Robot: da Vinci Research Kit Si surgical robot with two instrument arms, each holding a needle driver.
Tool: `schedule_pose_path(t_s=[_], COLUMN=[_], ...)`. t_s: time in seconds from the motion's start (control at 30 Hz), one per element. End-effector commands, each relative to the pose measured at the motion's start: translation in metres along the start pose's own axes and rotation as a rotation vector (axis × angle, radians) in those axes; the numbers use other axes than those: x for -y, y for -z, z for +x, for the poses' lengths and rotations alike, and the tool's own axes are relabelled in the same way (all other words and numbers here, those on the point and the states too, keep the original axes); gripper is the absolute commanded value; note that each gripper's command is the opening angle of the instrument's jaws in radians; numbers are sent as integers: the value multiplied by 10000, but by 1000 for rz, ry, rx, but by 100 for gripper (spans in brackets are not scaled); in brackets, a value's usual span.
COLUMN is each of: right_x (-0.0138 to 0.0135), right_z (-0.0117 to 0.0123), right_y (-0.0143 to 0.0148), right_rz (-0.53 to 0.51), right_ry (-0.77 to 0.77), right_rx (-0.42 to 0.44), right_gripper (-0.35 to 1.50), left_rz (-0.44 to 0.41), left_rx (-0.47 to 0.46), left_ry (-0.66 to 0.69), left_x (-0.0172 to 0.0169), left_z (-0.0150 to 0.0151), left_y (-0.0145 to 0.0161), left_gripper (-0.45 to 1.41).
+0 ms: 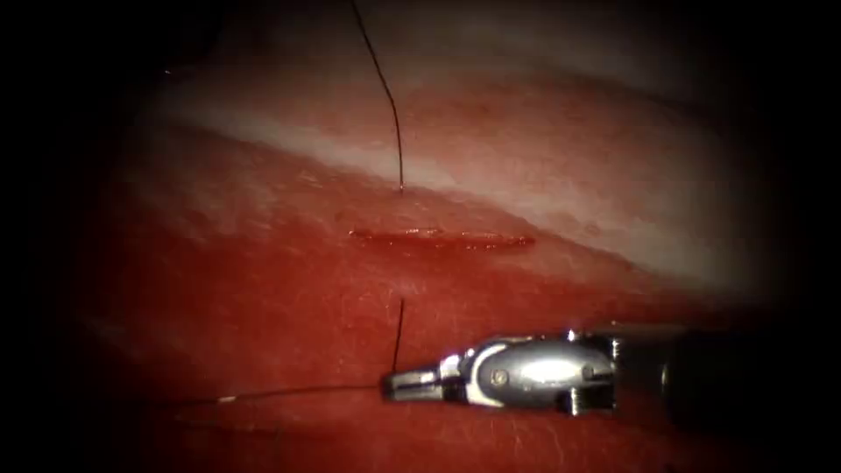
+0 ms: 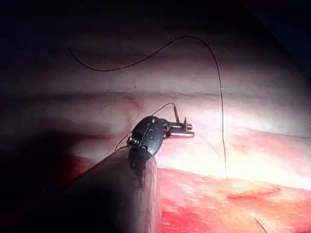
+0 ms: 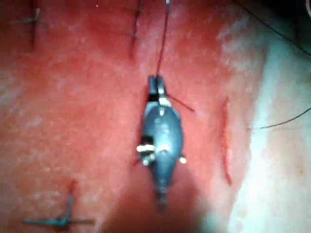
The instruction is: Wound Closure
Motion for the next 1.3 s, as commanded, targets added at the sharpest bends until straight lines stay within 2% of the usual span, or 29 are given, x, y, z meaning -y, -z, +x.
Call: schedule_pose_path(t_s=[0.03, 0.67, 1.0, 1.1, 1.13, 1.17, 1.2, 1.23, 1.3], right_x=[11, 81, 99, 97, 93, 83, 77, 70, 51], right_z=[4, 59, 77, 80, 80, 77, 75, 72, 64], right_y=[-12, -20, -25, -27, -27, -25, -22, -19, -11], right_rz=[13, 91, 112, 103, 82, 30, 9, -8, -25], right_ry=[5, 28, 32, 30, 20, 26, 26, 24, 35], right_rx=[-4, -17, -22, -28, -40, -65, -67, -67, -62], right_gripper=[-35, -35, -35, -35, 15, 86, 101, 108, 111], left_rz=[0, 0, 0, 0, 0, 0, 0, 0, 0], left_rx=[-1, -1, -1, -1, -1, -1, -1, -1, -1], left_ry=[-2, -3, -3, -3, -3, -3, -3, -3, -3], left_x=[6, 6, 6, 6, 6, 6, 6, 6, 6], left_z=[-3, -3, -4, -4, -4, -4, -4, -3, -3], left_y=[-4, -4, -4, -4, -4, -4, -4, -3, -3], left_gripper=[-45, -45, -45, -45, -45, -45, -45, -45, -45])
